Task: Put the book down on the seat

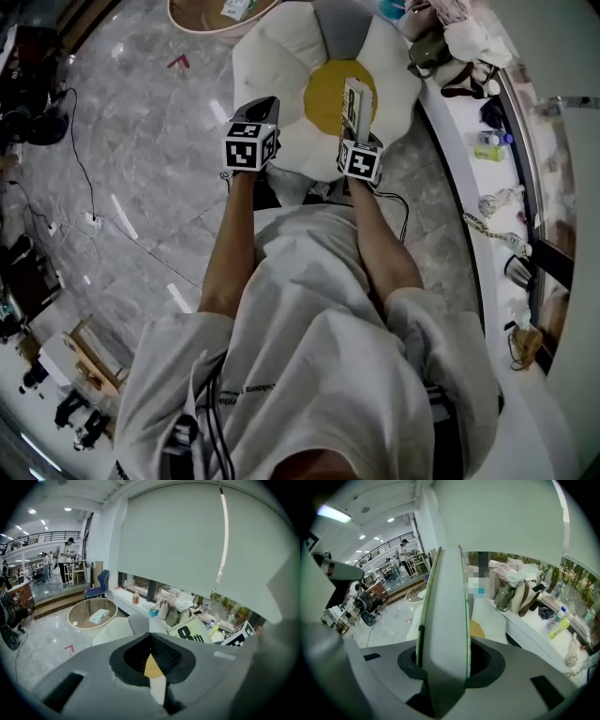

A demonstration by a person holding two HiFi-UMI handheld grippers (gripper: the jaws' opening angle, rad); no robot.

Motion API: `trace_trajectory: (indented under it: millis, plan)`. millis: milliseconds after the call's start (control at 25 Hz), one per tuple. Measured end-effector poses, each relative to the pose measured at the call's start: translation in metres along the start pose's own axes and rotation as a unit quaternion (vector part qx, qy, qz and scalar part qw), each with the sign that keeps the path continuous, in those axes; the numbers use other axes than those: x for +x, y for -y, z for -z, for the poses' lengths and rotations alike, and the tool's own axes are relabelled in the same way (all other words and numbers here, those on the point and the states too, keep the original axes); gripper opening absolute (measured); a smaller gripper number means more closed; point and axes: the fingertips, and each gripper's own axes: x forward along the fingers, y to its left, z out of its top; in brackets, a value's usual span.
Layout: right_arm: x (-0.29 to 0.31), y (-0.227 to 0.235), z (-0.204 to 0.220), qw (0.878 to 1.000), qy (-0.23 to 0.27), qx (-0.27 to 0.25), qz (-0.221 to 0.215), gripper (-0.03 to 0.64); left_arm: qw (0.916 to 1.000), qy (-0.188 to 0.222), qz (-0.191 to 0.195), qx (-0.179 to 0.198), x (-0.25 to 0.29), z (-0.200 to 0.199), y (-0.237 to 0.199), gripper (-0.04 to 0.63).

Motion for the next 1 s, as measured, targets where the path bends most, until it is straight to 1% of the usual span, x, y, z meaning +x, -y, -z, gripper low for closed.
trace_trajectory:
  millis: [80,200,280,400,440,480,560,680,720,800,880,1000]
  plan:
    - [-0.005,0.020,0.007,0.999,0.008,0.040,0.027,0.156,0.9997,0.002,0.018,0.014,0.009,-0.005,0.007,0.009]
    - [-0.006,0.047,0.011,0.991,0.024,0.110,0.067,0.156,0.9981,0.005,0.044,0.043,0.025,-0.016,0.013,0.008]
    - [-0.001,0.052,0.009,0.989,0.029,0.123,0.075,0.156,0.9965,0.001,0.064,0.054,0.038,-0.019,0.015,0.008]
    - [0.001,0.046,0.006,0.990,0.031,0.113,0.083,0.156,0.9928,-0.006,0.097,0.069,0.056,-0.023,0.012,0.008]
    - [0.002,0.043,0.005,0.989,0.032,0.117,0.086,0.156,0.9913,-0.008,0.108,0.075,0.062,-0.025,0.009,0.008]
    - [0.005,0.041,0.003,0.987,0.036,0.130,0.088,0.156,0.9896,-0.010,0.119,0.081,0.068,-0.028,0.006,0.009]
    - [0.010,0.041,-0.001,0.978,0.052,0.179,0.089,0.156,0.9850,-0.014,0.143,0.095,0.081,-0.033,0.003,0.009]
    - [0.018,0.041,-0.008,0.961,0.089,0.252,0.077,0.156,0.9794,-0.013,0.170,0.109,0.093,-0.042,-0.006,0.009]
    - [0.020,0.036,-0.006,0.955,0.100,0.273,0.064,0.156,0.9773,-0.011,0.179,0.113,0.096,-0.040,-0.010,0.008]
    - [0.027,0.021,0.003,0.942,0.113,0.316,0.025,0.156,0.9705,-0.018,0.204,0.127,0.101,-0.028,-0.020,0.008]
    - [0.042,0.010,0.006,0.932,0.114,0.344,-0.006,0.156,0.9625,-0.034,0.223,0.151,0.113,-0.016,-0.039,0.009]
    - [0.067,-0.001,0.014,0.922,0.096,0.373,-0.025,0.156,0.9548,-0.064,0.231,0.176,0.129,0.008,-0.078,0.009]
